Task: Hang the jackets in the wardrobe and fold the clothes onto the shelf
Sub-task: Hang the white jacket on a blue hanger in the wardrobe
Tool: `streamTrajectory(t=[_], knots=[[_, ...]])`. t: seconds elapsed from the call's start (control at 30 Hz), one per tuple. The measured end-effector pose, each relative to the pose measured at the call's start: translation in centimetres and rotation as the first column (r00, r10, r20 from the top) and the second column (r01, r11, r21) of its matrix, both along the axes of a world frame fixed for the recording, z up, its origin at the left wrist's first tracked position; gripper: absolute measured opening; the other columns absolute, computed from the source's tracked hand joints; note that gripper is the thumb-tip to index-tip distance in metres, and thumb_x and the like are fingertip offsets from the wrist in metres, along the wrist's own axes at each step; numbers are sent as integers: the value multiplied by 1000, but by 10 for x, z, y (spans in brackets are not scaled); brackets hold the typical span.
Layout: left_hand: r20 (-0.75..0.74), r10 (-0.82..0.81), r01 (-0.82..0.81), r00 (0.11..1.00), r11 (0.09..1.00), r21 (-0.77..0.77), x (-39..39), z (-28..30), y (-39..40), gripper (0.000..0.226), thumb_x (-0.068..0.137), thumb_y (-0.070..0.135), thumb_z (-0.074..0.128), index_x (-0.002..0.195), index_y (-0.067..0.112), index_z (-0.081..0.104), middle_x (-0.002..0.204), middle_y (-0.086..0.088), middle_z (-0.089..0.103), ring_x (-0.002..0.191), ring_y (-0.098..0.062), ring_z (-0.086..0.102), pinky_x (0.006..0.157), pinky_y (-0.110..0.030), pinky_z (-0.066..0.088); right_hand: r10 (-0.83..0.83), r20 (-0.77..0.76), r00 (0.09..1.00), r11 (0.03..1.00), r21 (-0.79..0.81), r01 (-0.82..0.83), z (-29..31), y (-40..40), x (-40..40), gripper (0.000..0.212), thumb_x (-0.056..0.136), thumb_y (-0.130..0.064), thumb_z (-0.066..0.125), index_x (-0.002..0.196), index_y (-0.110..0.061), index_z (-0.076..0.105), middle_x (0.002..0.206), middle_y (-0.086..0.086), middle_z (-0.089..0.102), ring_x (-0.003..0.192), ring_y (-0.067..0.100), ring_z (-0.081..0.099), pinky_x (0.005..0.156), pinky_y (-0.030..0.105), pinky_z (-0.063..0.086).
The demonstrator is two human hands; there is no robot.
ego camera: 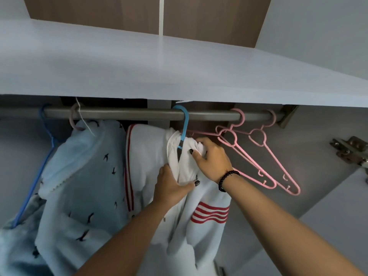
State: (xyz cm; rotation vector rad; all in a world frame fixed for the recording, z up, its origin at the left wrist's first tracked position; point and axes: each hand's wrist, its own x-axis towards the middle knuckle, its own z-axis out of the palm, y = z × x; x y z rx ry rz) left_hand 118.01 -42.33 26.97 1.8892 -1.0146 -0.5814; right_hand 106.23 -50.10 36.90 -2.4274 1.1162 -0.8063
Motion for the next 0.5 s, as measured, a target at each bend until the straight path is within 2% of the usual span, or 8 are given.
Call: streamTrajectory(t=[0.07,0.2,0.3,0.4,0.47,0.5], knots=[[81,50,-51,995,999,19,-7,0,-2,90,54,61,78,123,16,43,117,-1,50,107,-19,54,88,-41,53,30,12,999,999,13,-31,-3,-2,-1,33,90,-28,58,121,-21,54,101,3,65,77,14,54,69,24,42],[177,108,-105,978,994,-26,-8,-5,-8,60,74,36,74,119,9,45,114,-8,52,105,-28,55,87,-41,51,82,27,996,996,36,-83,-10,-2,-5,42,89,-27,60,129,-22,50,115,0,62,91,15,58,81,27,49],[148,95,-88,984,995,-53,0,-16,-11,44,83,20,67,120,4,50,114,-13,55,106,-32,57,87,-39,50,116,24,993,992,51,-117,-15,-1,-10,50,89,-26,62,135,-23,44,125,1,58,109,18,57,92,31,49],[46,26,-25,999,999,-28,13,-30,-11,36,88,20,63,121,8,53,115,-10,60,108,-30,59,90,-37,50,145,36,989,988,56,-147,-17,4,-15,59,87,-21,63,141,-21,38,135,2,53,119,19,54,100,32,46],[-12,-31,31,999,999,-14,22,-35,-9,40,89,22,63,125,10,53,119,-7,62,112,-27,59,94,-36,50,119,-23,993,992,41,-118,-17,10,-18,67,87,-20,63,145,-20,30,135,5,52,118,23,53,98,31,44],[-23,-61,61,998,998,-18,26,-36,-8,42,89,22,64,128,11,52,121,-7,63,113,-26,58,95,-35,48,83,-65,994,996,-20,-85,-18,15,-19,70,87,-20,64,146,-18,27,131,8,53,114,24,53,97,34,43]])
